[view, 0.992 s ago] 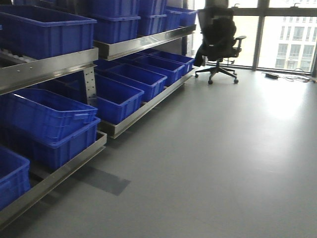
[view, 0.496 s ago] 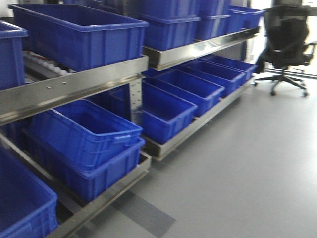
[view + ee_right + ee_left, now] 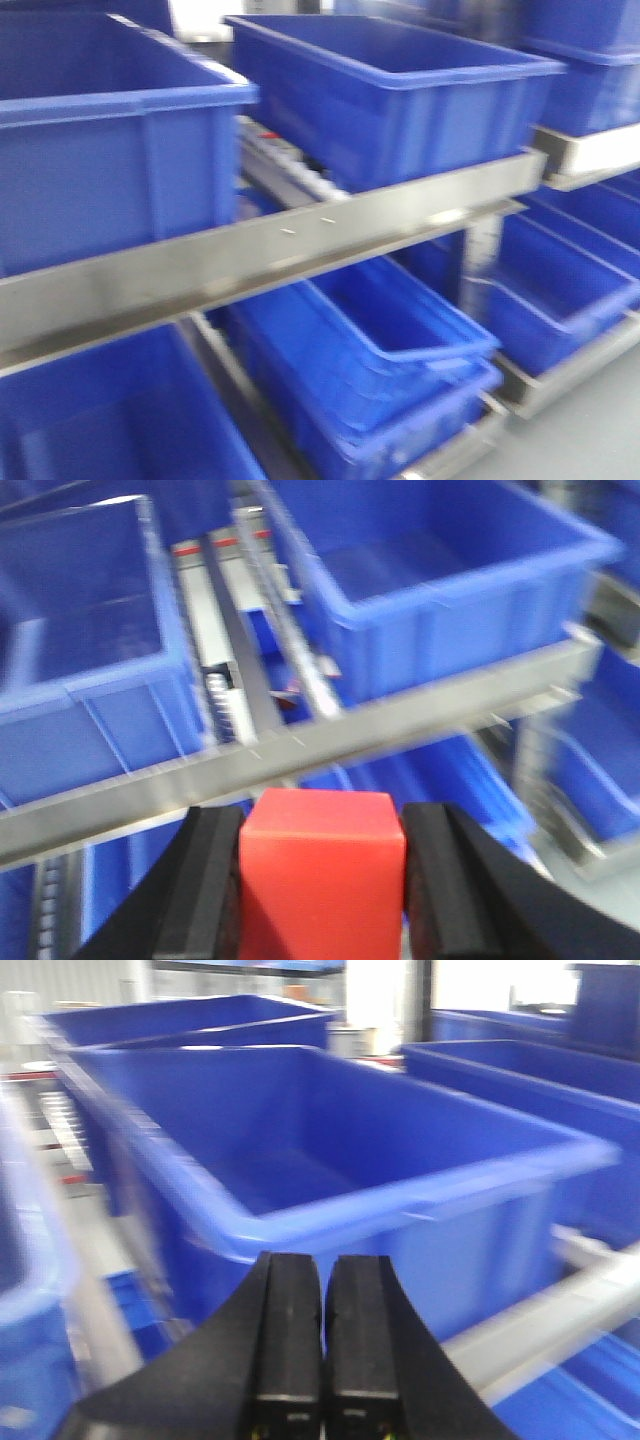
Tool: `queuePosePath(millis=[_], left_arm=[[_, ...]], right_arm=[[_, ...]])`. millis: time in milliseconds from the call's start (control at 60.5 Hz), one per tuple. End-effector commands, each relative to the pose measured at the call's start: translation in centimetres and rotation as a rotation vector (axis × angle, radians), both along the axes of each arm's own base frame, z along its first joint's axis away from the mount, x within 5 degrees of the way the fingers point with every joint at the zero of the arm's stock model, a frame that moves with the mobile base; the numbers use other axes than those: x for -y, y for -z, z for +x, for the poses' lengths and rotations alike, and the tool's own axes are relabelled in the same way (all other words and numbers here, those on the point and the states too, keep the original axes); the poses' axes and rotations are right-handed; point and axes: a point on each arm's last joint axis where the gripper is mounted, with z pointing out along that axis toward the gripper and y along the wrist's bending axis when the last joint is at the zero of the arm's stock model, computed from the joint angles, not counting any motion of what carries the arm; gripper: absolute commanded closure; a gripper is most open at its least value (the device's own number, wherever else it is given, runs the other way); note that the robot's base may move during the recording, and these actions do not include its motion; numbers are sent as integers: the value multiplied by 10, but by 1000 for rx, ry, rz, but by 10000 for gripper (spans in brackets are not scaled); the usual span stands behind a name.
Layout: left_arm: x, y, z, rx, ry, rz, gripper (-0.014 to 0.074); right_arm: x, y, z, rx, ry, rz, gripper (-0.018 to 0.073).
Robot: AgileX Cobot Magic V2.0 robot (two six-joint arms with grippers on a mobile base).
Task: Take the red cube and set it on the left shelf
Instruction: 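Turn and approach the shelf rack of blue crates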
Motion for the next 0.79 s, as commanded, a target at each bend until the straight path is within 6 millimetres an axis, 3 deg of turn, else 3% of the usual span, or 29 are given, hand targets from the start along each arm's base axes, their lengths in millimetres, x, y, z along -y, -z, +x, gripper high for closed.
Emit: queuePosePath(millis=[0,777], left_arm=[[0,0,-1,73,0,-4,495],[0,0,-1,73,0,-4,495]], right_arm=[[1,-15,2,97,15,20,529],[1,-15,2,97,15,20,529]])
